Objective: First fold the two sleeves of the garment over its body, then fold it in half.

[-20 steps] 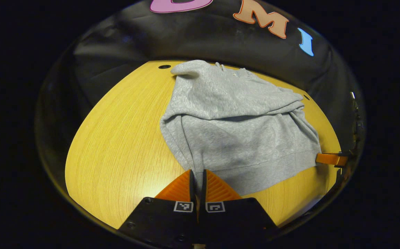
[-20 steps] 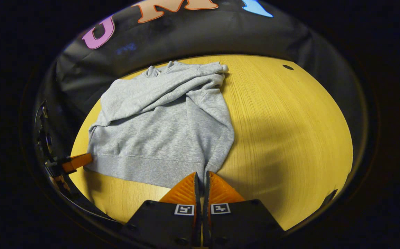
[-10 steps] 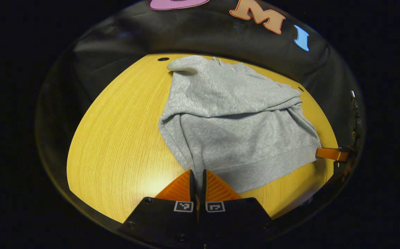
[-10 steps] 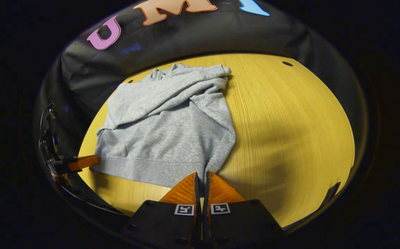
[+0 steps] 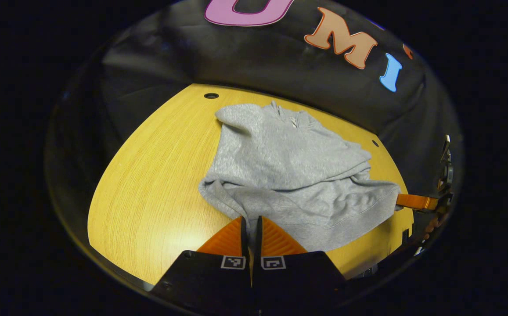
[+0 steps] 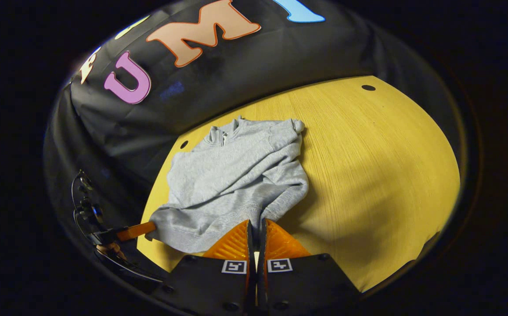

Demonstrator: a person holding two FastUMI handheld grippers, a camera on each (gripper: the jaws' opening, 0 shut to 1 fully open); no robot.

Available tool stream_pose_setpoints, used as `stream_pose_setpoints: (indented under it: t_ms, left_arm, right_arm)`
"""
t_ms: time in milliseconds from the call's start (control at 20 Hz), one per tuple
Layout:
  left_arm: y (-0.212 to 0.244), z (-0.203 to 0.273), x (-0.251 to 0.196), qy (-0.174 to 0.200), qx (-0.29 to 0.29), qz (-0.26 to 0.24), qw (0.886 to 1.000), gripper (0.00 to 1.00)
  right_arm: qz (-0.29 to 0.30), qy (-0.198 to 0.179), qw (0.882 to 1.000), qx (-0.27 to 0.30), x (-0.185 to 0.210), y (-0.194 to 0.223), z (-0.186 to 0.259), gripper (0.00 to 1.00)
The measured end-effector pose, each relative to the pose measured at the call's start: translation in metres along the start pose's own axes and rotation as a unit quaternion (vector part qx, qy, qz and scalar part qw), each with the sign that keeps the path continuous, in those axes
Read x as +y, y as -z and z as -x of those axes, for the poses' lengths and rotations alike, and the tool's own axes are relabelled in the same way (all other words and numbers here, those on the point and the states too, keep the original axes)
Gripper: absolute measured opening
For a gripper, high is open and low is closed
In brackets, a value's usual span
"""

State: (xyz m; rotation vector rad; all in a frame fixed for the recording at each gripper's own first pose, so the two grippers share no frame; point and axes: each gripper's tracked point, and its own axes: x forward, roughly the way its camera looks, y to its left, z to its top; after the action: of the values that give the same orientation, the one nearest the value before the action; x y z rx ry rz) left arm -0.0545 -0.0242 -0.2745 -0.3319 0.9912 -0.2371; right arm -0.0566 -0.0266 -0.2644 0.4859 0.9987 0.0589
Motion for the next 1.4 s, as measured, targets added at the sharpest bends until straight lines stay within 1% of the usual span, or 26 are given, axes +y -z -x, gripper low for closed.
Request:
stream_pose_setpoints:
  t_ms: [50, 100, 350, 500, 700, 850, 1100, 1150, 1200, 1250, 1300, 1350, 1400]
  left_arm:
    - [-0.008, 0.001, -0.001, 0.005, -0.006, 0.005, 1.0, 0.0]
    - [-0.015, 0.002, -0.003, 0.009, -0.013, 0.011, 1.0, 0.0]
    - [-0.055, -0.003, -0.006, 0.033, -0.035, 0.065, 0.997, 0.0]
    - [-0.077, -0.014, 0.001, 0.029, -0.04, 0.066, 0.997, 0.0]
    - [-0.099, -0.035, 0.008, 0.023, -0.035, 0.062, 0.997, 0.0]
    - [-0.105, -0.058, 0.012, 0.013, -0.019, 0.074, 0.997, 0.0]
    - [-0.1, -0.094, 0.027, -0.02, 0.018, 0.078, 0.997, 0.0]
    - [-0.099, -0.099, 0.028, -0.027, 0.026, 0.081, 0.996, 0.0]
    - [-0.101, -0.102, 0.029, -0.031, 0.028, 0.084, 0.996, 0.0]
    - [-0.103, -0.104, 0.029, -0.034, 0.029, 0.088, 0.995, 0.02]
    - [-0.105, -0.105, 0.03, -0.037, 0.029, 0.092, 0.995, 0.03]
    - [-0.109, -0.107, 0.031, -0.04, 0.025, 0.095, 0.994, 0.06]
    - [-0.116, -0.108, 0.031, -0.039, 0.015, 0.1, 0.994, 0.08]
  right_arm:
    - [-0.01, -0.007, 1.0, -0.002, 0.002, -0.007, 0.001, 0.0]
    - [-0.02, -0.013, 1.0, -0.003, 0.005, -0.012, -0.001, 0.03]
    - [-0.067, -0.039, 0.997, -0.023, 0.014, -0.051, -0.005, 0.03]
    - [-0.087, -0.043, 0.995, -0.033, 0.013, -0.073, -0.012, 0.03]
    - [-0.096, -0.027, 0.994, -0.036, 0.005, -0.092, -0.039, 0.02]
    - [-0.117, -0.01, 0.993, -0.024, -0.001, -0.097, -0.064, 0.03]
    - [-0.117, 0.027, 0.993, -0.003, -0.013, -0.094, -0.104, 0.03]
    - [-0.119, 0.03, 0.992, 0.0, -0.013, -0.094, -0.109, 0.06]
    - [-0.116, 0.035, 0.993, 0.002, -0.013, -0.093, -0.111, 0.06]
    - [-0.113, 0.04, 0.993, 0.0, -0.013, -0.094, -0.116, 0.09]
    - [-0.111, 0.037, 0.993, -0.006, -0.011, -0.099, -0.118, 0.13]
    - [-0.107, 0.037, 0.993, -0.015, -0.007, -0.105, -0.116, 0.12]
    - [-0.103, 0.027, 0.994, -0.03, 0.0, -0.116, -0.117, 0.27]
